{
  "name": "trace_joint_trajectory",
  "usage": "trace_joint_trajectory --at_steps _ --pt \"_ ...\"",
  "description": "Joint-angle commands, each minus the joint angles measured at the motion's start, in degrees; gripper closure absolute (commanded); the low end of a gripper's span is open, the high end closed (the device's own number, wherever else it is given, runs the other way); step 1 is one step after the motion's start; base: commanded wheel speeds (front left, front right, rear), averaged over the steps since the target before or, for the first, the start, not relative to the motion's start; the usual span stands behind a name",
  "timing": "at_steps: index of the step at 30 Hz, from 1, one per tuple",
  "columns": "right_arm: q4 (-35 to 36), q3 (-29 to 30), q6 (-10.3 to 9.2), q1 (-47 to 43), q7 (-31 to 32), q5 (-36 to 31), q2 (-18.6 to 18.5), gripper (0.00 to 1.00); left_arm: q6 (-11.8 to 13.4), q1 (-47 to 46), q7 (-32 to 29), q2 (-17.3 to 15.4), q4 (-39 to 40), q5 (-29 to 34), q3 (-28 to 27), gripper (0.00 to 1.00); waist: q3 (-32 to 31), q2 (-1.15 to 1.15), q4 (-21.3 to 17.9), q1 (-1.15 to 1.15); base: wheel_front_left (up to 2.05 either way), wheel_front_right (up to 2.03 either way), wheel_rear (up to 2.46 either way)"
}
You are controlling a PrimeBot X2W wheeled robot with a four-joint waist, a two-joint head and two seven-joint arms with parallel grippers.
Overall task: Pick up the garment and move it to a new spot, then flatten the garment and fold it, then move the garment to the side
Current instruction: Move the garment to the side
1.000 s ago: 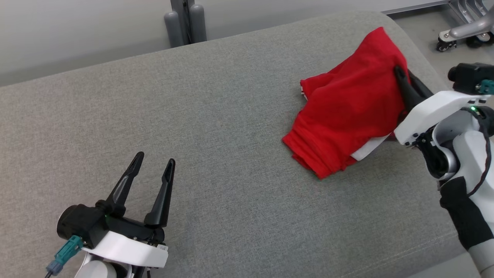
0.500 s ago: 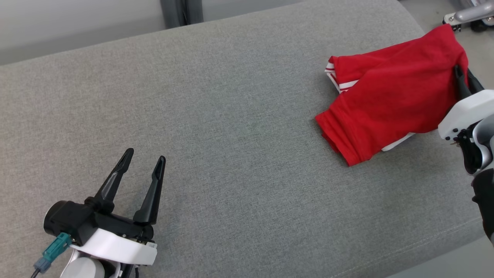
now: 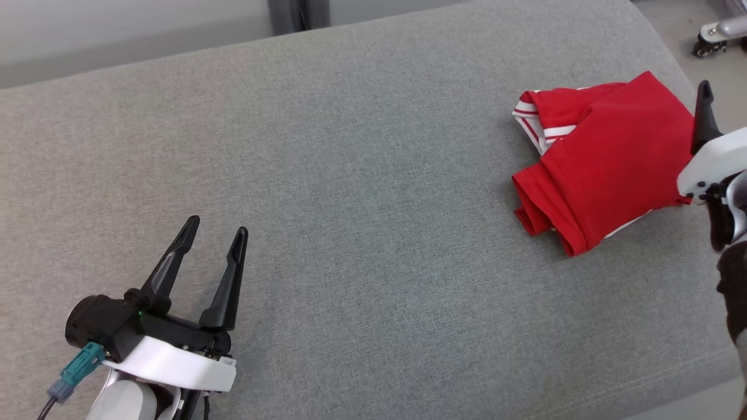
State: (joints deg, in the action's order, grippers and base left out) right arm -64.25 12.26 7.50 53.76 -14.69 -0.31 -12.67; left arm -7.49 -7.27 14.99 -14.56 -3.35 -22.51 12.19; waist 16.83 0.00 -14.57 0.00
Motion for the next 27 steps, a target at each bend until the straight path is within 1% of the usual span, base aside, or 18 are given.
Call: trace_joint_trajectory --at_steps 1,3,7,12,13,14,17,21,27 --pt "1.2 1.0 -0.01 -0.8 -0.5 -1.7 1.1 0.0 0.0 -0.1 0.2 0.4 -0.2 -0.1 -0.5 0.0 -1.2 0.0 0.6 0.0 0.0 0.0 0.0" --pt "3.5 1.5 -0.01 -1.7 -0.6 -2.8 2.4 0.0 0.0 0.5 0.2 1.0 -0.4 0.0 -0.9 0.0 -2.2 0.0 0.8 0.0 0.0 0.0 0.0" --pt "11.3 0.9 -0.01 -5.6 -0.6 -2.0 5.2 0.0 0.0 1.1 0.2 2.2 -0.7 0.5 -2.3 0.0 -4.8 0.0 1.7 0.0 0.0 0.0 0.0" --pt "25.3 -3.4 -0.01 -14.3 -0.5 -0.3 6.7 0.0 0.0 2.7 0.2 3.7 -0.6 1.1 -6.0 0.0 -7.9 0.0 3.4 0.0 0.0 0.0 0.0" --pt "28.0 -4.5 -0.01 -16.4 -0.5 0.6 6.8 0.0 0.0 2.9 0.2 3.8 -0.6 1.3 -6.8 0.0 -8.4 0.0 3.9 0.0 0.0 0.0 0.0" --pt "28.0 -4.5 -0.01 -16.4 -0.5 0.6 6.8 0.0 0.0 2.9 0.2 3.8 -0.6 1.3 -6.8 0.0 -8.4 0.0 3.9 0.0 0.0 0.0 0.0" --pt "35.6 -6.2 -0.01 -22.4 -0.5 3.1 6.3 0.0 0.0 3.8 0.2 4.7 -0.4 1.7 -9.0 0.0 -10.0 0.0 5.5 0.0 0.0 0.0 0.0" --pt "43.5 -7.2 -0.01 -30.5 -0.5 5.7 6.5 0.0 0.0 5.4 0.2 5.6 0.0 2.6 -11.9 0.0 -12.4 0.0 7.9 0.0 0.0 0.0 0.0" --pt "51.0 -7.6 -0.01 -40.8 -0.5 7.8 7.8 0.0 0.0 7.3 0.2 6.9 0.7 4.0 -15.4 0.0 -15.5 0.0 11.3 0.0 0.0 0.0 0.0"
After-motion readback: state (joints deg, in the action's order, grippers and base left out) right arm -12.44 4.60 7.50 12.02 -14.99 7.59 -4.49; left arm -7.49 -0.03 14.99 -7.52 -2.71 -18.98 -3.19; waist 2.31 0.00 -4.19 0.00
